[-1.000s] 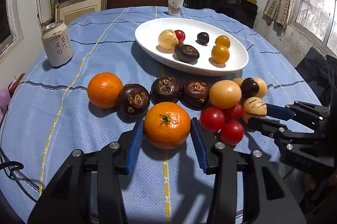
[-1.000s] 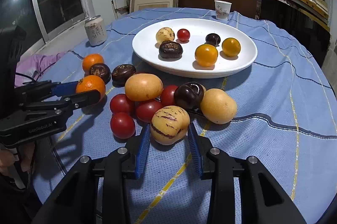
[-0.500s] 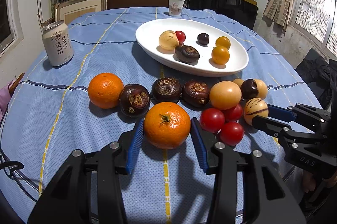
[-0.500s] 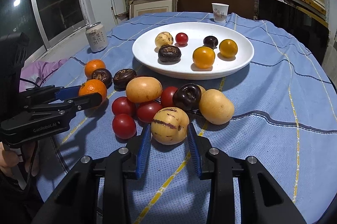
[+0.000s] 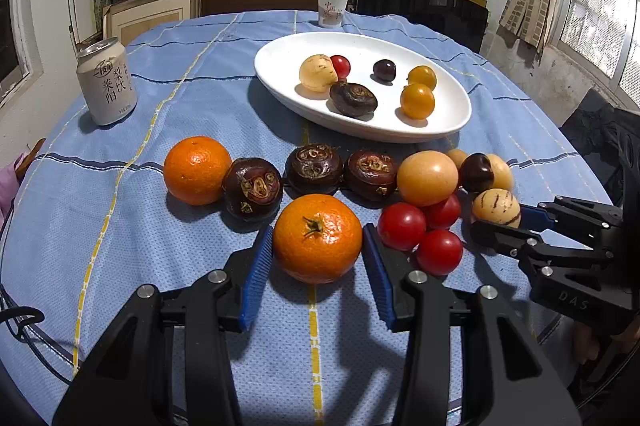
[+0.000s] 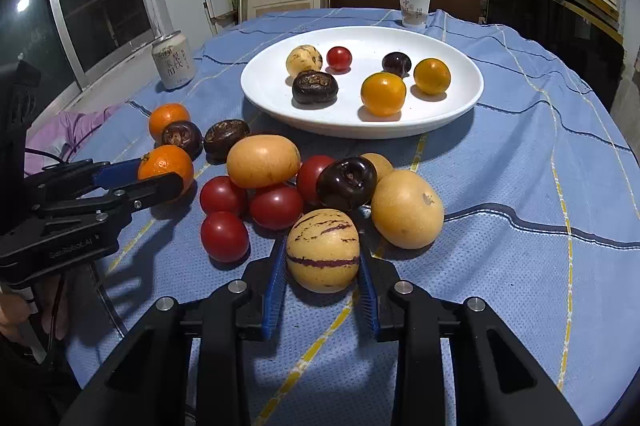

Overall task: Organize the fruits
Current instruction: 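Grasp the tangerine with the left tool while the right tool grasps a striped pepino, then carry tangerine and striped pepino onto the white plate and release both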

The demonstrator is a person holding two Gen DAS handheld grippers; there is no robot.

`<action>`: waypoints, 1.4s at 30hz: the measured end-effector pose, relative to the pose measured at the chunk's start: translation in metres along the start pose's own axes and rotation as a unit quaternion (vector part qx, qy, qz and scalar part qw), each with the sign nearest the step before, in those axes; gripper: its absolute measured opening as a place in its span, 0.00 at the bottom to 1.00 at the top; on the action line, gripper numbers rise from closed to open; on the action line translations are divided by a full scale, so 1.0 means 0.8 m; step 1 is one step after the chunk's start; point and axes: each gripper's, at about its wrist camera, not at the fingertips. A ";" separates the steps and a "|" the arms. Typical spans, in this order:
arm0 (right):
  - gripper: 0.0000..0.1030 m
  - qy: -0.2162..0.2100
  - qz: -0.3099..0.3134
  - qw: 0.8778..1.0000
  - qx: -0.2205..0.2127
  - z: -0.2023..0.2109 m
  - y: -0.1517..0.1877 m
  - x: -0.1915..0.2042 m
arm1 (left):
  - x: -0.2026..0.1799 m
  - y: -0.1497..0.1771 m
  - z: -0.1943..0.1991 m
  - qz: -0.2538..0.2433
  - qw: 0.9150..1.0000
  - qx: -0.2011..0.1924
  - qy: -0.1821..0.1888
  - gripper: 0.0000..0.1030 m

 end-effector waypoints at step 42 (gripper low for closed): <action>0.40 0.085 -0.011 0.996 -0.033 -0.040 -0.111 -0.106 | -0.052 -0.137 -0.091 -0.010 1.000 0.000 -0.017 0.73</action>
Point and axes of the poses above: each gripper's, at about its wrist camera, not at the fingertips, and z roughly against the way its jaws point, x to its left, y to its underside, and after that the axes turned 14 degrees about z, right-handed
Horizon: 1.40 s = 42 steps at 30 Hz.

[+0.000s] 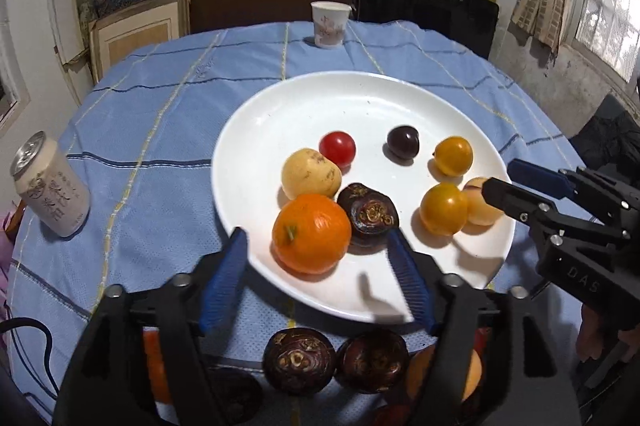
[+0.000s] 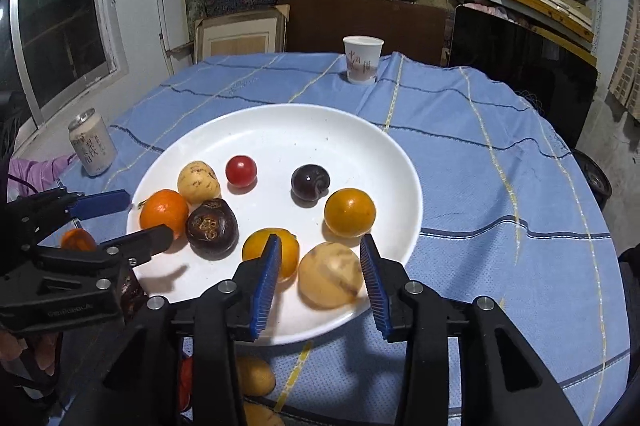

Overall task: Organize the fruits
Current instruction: 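Carry tangerine and striped pepino onto the white plate and release both, then grasp a large pale yellow pear with the right tool while the left tool grasps another tangerine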

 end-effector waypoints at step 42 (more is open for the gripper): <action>0.42 -0.045 -0.009 0.998 0.036 0.058 0.106 0.067 | 0.038 0.135 0.094 -0.015 1.000 -0.018 0.002 0.77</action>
Point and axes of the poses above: each gripper's, at about its wrist camera, not at the fingertips, and z roughly against the way its jaws point, x to its left, y to its underside, and after that the axes turned 14 degrees about z, right-handed
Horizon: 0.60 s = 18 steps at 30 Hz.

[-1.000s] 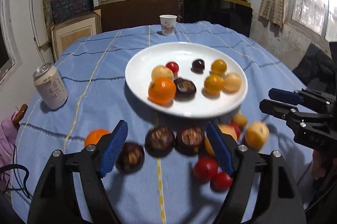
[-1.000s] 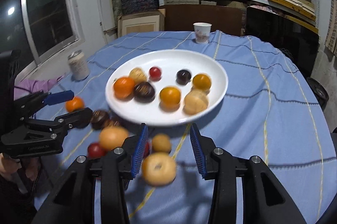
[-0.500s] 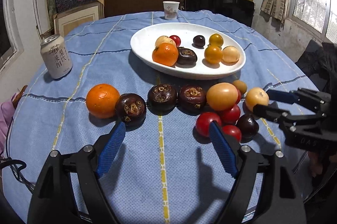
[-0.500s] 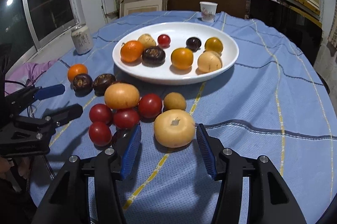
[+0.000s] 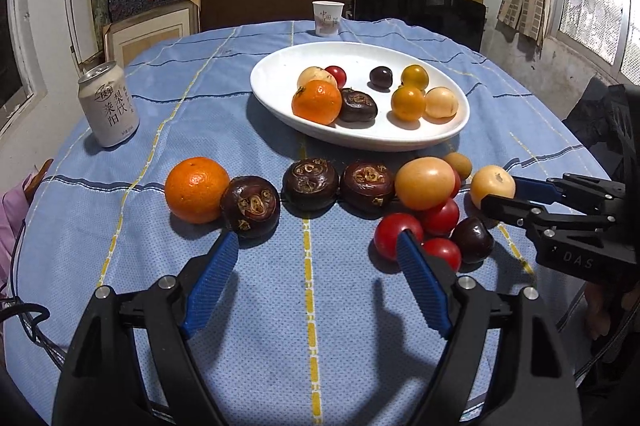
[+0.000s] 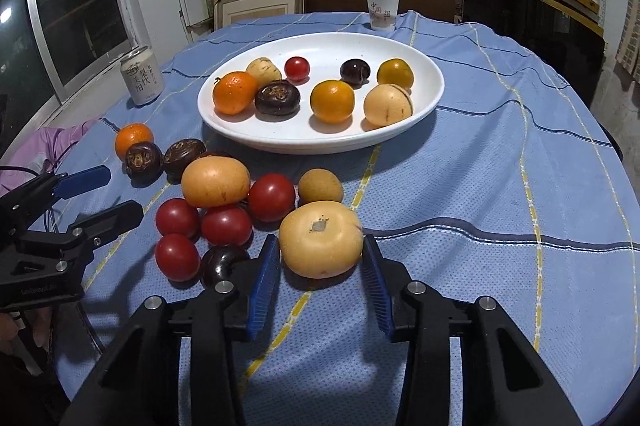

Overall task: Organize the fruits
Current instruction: 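Grasp a large pale yellow pear with the right tool while the left tool grasps another tangerine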

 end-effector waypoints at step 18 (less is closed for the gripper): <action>0.42 0.019 0.015 0.999 -0.026 0.014 -0.002 0.006 | 0.035 -0.044 -0.031 -0.026 0.999 0.011 -0.044 0.67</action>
Point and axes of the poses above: each gripper's, at about its wrist camera, not at the fingertips, and z roughly against the way its jaws point, x to its left, y to its underside, and after that the axes turned 14 degrees about z, right-handed
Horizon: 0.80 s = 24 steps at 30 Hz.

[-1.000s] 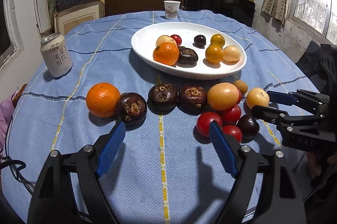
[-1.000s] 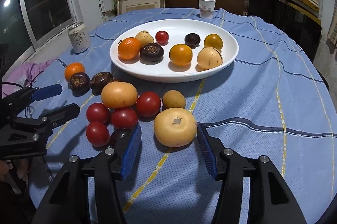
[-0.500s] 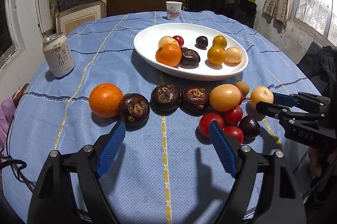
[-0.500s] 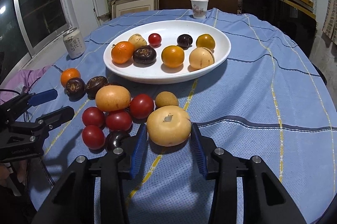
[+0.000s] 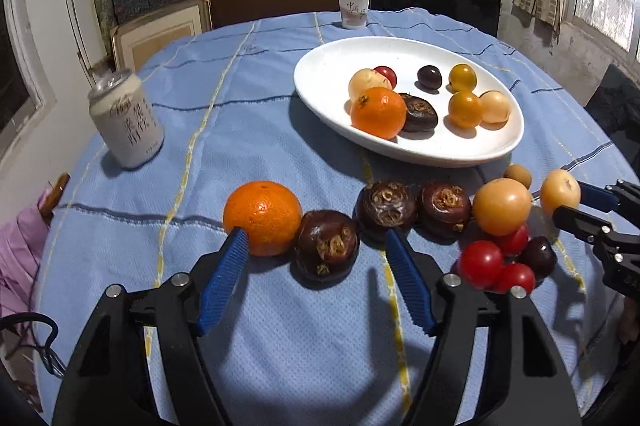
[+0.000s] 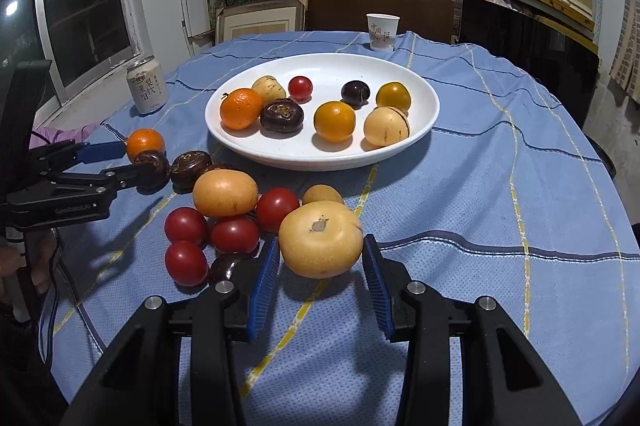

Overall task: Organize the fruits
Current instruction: 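Grasp a large pale yellow pear with the right tool while the left tool grasps another tangerine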

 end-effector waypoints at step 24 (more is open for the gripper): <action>0.42 -0.015 -0.013 1.000 0.000 -0.002 0.003 -0.004 | 0.035 0.007 0.021 -0.009 1.000 -0.003 -0.013 0.38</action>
Point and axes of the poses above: each gripper's, at about its wrist camera, not at the fingertips, and z roughly against the way its jaws point, x to its left, y to its underside, and after that the axes turned 14 degrees about z, right-handed
